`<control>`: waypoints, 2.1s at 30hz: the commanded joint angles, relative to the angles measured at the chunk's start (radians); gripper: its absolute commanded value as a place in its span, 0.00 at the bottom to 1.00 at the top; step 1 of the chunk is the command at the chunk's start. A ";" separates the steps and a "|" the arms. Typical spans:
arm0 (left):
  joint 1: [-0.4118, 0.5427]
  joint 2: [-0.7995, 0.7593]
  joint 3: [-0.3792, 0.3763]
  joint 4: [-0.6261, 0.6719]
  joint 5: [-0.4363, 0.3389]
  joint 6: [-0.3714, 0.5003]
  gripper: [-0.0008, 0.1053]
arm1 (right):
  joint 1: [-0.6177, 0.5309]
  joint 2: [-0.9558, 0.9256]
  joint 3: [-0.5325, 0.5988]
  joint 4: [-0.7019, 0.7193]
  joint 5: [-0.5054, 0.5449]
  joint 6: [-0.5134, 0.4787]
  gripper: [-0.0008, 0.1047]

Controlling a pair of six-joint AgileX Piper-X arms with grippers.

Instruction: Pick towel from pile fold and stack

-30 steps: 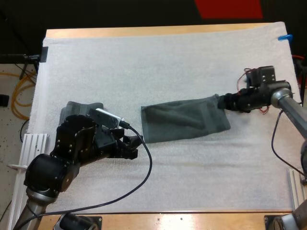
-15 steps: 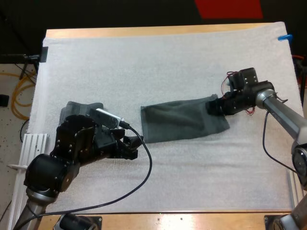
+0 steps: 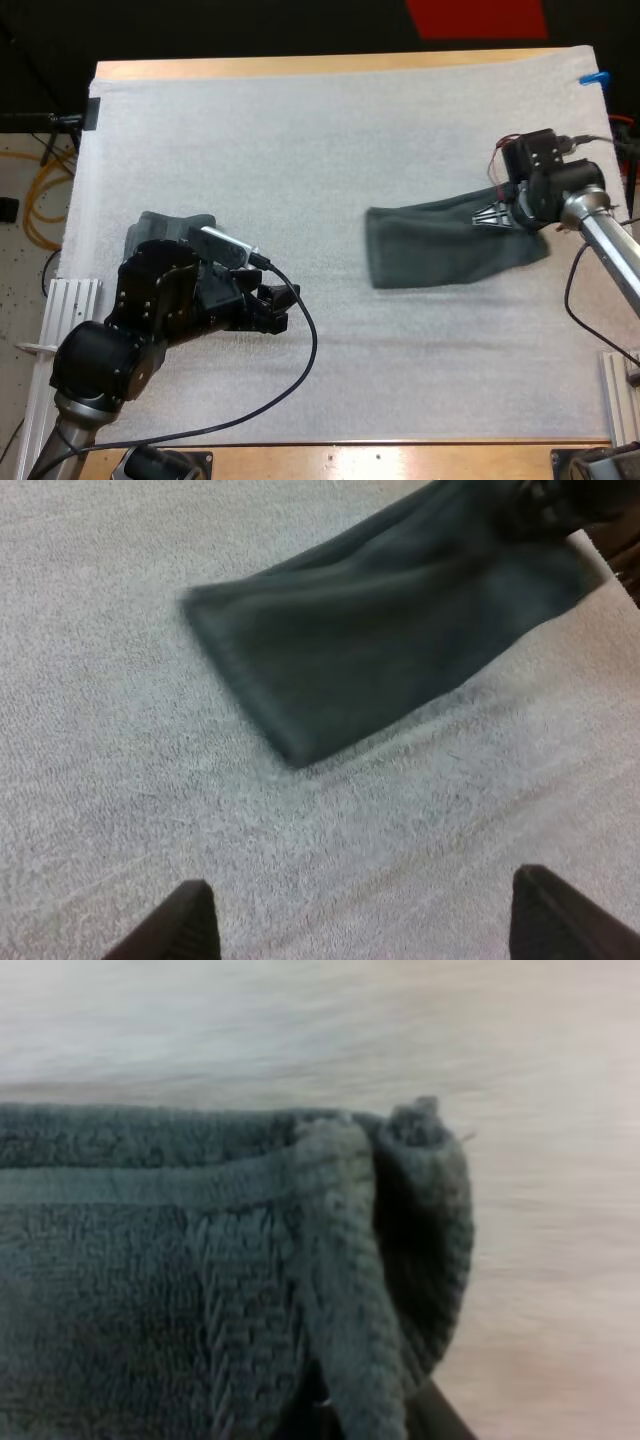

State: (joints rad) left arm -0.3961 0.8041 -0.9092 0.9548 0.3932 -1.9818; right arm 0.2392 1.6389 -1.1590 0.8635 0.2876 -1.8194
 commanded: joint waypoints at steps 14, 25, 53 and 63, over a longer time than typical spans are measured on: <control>-0.001 -0.004 0.001 -0.017 0.008 -0.011 0.57 | 0.015 0.019 -0.005 -0.054 -0.644 0.375 0.01; -0.001 -0.004 0.001 -0.017 0.008 -0.011 0.57 | 0.125 0.150 -0.005 -0.246 -0.798 0.569 0.01; -0.001 -0.002 0.005 -0.022 0.002 0.020 0.57 | 0.127 -0.090 -0.016 -0.062 -0.715 0.178 0.60; -0.001 -0.002 0.005 -0.108 0.002 0.011 0.57 | 0.127 -0.444 -0.016 0.089 -0.592 0.125 0.60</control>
State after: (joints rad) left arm -0.3961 0.8041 -0.9083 0.8624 0.3932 -1.9607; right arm 0.3699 1.1939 -1.1645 0.9418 -0.3065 -1.6832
